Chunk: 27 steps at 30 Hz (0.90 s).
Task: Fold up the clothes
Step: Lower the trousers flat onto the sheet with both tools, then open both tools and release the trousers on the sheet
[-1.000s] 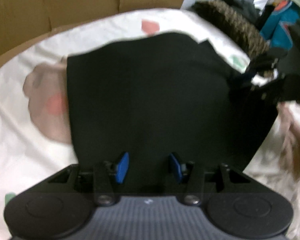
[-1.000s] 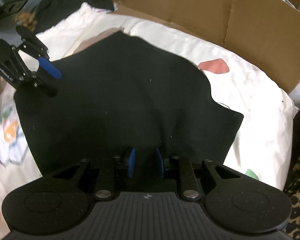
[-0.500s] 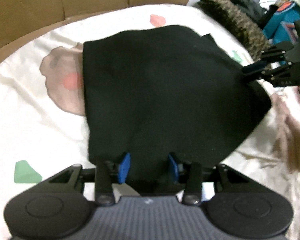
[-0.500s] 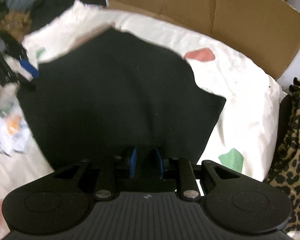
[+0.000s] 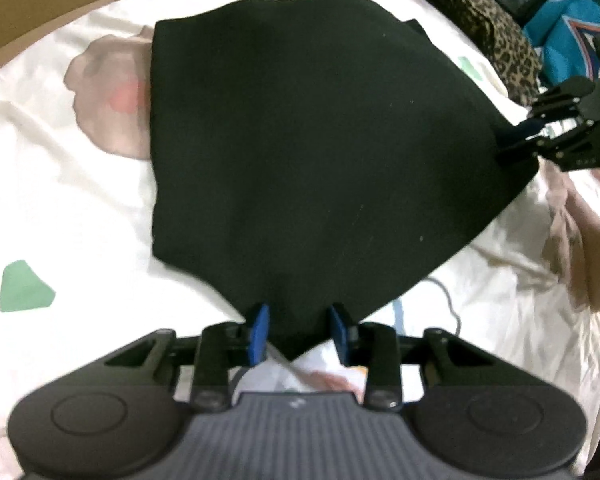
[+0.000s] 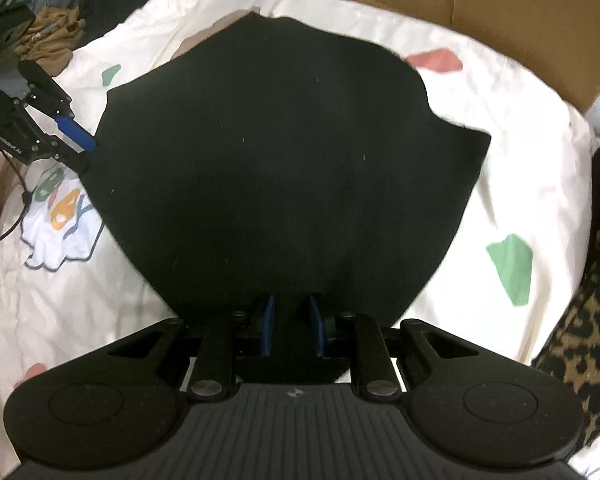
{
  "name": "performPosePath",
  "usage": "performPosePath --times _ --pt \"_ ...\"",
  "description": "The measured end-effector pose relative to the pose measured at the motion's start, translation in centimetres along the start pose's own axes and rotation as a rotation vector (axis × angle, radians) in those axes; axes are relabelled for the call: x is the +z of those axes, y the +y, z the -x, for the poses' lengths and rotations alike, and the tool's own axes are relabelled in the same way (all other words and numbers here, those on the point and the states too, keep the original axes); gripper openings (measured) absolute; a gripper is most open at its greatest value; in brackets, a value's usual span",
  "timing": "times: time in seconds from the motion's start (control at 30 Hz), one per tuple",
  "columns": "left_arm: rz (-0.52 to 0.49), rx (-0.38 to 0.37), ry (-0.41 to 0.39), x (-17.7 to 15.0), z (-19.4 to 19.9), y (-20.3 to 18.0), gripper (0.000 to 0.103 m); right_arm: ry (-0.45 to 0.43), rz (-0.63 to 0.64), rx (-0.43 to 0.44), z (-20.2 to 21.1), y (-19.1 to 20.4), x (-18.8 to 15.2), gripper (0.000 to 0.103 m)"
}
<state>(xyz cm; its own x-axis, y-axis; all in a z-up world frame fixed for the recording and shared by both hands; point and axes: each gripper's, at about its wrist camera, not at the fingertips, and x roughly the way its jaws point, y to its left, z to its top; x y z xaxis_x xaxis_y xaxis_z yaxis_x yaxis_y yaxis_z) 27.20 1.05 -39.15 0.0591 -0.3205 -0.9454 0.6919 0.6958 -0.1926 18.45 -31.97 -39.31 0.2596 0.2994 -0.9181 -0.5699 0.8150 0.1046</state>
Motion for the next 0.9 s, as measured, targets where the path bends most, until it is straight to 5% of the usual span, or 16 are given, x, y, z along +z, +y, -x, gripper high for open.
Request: performPosePath --times 0.47,0.9 --pt "0.14 -0.038 -0.007 0.7 1.3 1.8 0.038 0.152 -0.056 0.031 0.8 -1.1 -3.2 0.027" --pt "0.256 -0.122 0.067 1.5 -1.5 3.2 0.046 0.194 -0.538 0.35 -2.1 -6.8 -6.4 0.036"
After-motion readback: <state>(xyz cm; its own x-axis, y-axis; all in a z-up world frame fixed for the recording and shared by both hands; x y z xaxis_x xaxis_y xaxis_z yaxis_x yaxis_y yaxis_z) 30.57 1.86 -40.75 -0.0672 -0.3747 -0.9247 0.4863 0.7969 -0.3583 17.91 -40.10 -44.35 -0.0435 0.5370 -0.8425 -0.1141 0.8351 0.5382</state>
